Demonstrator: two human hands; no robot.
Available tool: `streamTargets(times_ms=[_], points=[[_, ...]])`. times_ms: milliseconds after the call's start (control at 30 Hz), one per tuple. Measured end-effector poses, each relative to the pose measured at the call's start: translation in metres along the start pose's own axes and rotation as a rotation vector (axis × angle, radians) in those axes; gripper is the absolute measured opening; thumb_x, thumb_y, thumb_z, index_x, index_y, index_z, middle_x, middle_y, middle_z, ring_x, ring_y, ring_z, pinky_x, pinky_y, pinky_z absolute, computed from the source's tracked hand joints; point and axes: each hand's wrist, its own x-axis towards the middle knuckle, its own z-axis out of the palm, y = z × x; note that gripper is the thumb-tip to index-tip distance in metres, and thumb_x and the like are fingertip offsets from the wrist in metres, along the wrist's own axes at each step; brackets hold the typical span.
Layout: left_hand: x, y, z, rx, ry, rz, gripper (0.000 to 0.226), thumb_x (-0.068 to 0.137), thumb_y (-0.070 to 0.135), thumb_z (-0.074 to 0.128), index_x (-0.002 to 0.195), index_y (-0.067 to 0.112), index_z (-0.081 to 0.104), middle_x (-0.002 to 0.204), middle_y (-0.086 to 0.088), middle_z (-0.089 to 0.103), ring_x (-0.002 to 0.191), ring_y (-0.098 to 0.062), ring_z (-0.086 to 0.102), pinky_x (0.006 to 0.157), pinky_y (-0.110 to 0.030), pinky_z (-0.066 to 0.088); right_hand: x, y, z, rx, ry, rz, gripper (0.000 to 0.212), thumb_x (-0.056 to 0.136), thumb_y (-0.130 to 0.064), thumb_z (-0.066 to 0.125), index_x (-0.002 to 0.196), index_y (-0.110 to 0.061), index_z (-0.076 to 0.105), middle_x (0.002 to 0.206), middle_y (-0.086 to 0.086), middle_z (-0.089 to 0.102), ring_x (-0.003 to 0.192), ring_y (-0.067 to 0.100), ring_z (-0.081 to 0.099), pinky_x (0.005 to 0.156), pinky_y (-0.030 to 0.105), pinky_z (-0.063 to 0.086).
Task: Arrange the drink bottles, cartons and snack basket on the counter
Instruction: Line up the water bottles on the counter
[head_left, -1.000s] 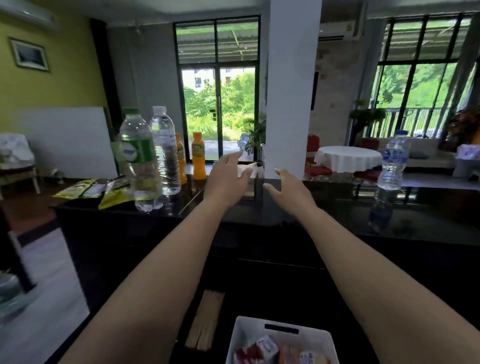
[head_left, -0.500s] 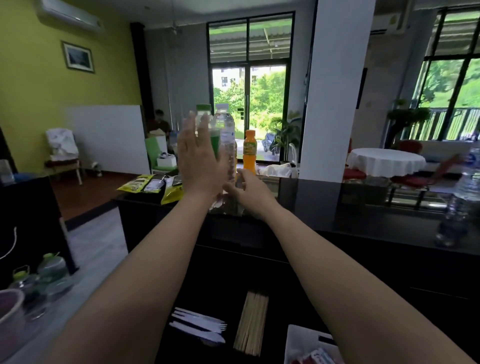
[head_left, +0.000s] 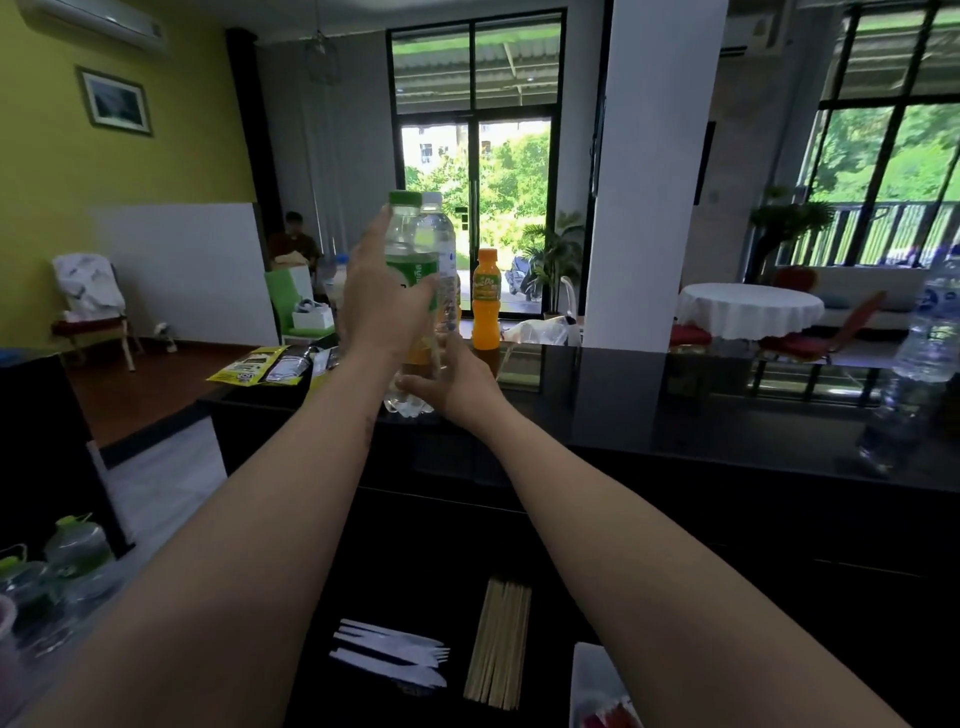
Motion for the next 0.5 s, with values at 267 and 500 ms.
streamTargets(times_ms=[267,500], points=[[-0.018,0.059,0.06,-0.223,-0.132,0.022,0.082,0.076,0.021,0.079,0.146,0.025,0.035,0.143,-0.004,0.045,0.122,-0.023,0.051,0.099,-0.042,0.048,-0.036,0.022,-0.093,-0.083,0.173,0.037,0.064,0.074,-0.038,0.078,0.125,-0.023,0.043,0.119,0.0,0.062,0.104,0.02,0.062,0.088,0.041,0.051],[-0.055,0.132,0.155,-0.404,-0.279,0.046,0.083,0.073,0.022,0.082,0.143,0.026,0.038,0.127,0.002,0.053,0.109,-0.021,0.058,0.08,-0.02,0.049,-0.086,0.067,-0.205,-0.254,0.338,0.14,0.066,0.074,-0.037,0.079,0.127,-0.018,0.044,0.123,0.002,0.062,0.107,0.02,0.061,0.091,0.04,0.05]])
